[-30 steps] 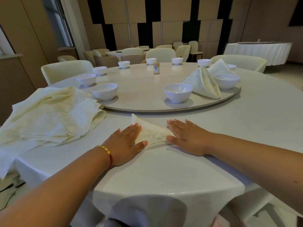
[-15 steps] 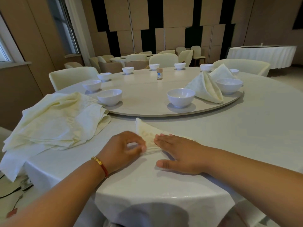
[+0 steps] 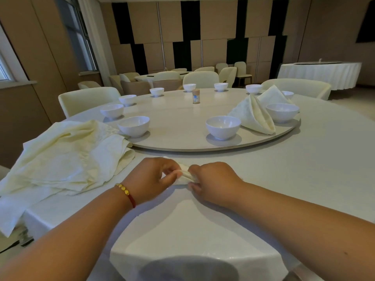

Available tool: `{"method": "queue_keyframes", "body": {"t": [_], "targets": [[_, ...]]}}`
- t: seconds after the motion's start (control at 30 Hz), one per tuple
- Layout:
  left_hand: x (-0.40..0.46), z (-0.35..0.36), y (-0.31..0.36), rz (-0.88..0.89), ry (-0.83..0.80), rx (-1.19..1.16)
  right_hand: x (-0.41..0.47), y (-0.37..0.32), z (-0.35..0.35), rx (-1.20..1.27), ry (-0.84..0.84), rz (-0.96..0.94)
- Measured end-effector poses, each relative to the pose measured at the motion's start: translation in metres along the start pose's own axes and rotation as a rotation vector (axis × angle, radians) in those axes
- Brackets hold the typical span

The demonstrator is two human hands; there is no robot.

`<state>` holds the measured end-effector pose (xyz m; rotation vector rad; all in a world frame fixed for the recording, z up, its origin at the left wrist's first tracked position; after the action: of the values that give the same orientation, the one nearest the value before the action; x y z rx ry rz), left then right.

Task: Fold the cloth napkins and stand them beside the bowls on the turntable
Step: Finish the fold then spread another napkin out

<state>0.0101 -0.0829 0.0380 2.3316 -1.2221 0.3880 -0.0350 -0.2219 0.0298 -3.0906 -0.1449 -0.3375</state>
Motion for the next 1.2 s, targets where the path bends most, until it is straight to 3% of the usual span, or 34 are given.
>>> {"method": "queue_keyframes", "body": {"t": [0.2, 0.3, 0.4, 0.5, 0.6, 0.87, 1.2], "targets": [[0.020, -0.011, -0.037, -0.209, 0.167, -0.295, 0.011, 0.020, -0.013, 0.202, 0.050, 0.065], [0.026, -0.007, -0.058, -0.334, 0.161, -0.212, 0.017, 0.041, -0.031, 0.362, 0.137, 0.181], [0.031, 0.009, -0.077, -0.447, 0.015, -0.119, 0.026, 0.060, -0.041, 0.480, 0.210, 0.283], [0.035, 0.020, -0.089, -0.410, -0.192, 0.111, 0.046, 0.074, -0.046, 0.582, 0.252, 0.376], [0.041, 0.021, -0.091, -0.359, -0.235, 0.241, 0.074, 0.080, -0.045, 0.598, 0.260, 0.457], [0.052, 0.029, -0.082, -0.228, -0.221, 0.352, 0.147, 0.073, -0.021, 0.594, 0.258, 0.599], [0.072, 0.037, -0.067, -0.075, -0.094, 0.212, 0.189, 0.076, -0.005, 0.627, 0.270, 0.749]]}}
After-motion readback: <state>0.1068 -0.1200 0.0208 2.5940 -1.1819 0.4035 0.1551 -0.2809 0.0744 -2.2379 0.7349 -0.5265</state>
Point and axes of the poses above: each hand's wrist, its own x-axis towards the middle knuckle, its own z-axis out of the palm, y = z × x, the point moved 5 cm from there along x, towards the middle knuckle, and after that the axes turned 12 degrees about z, right-handed, at the moved point
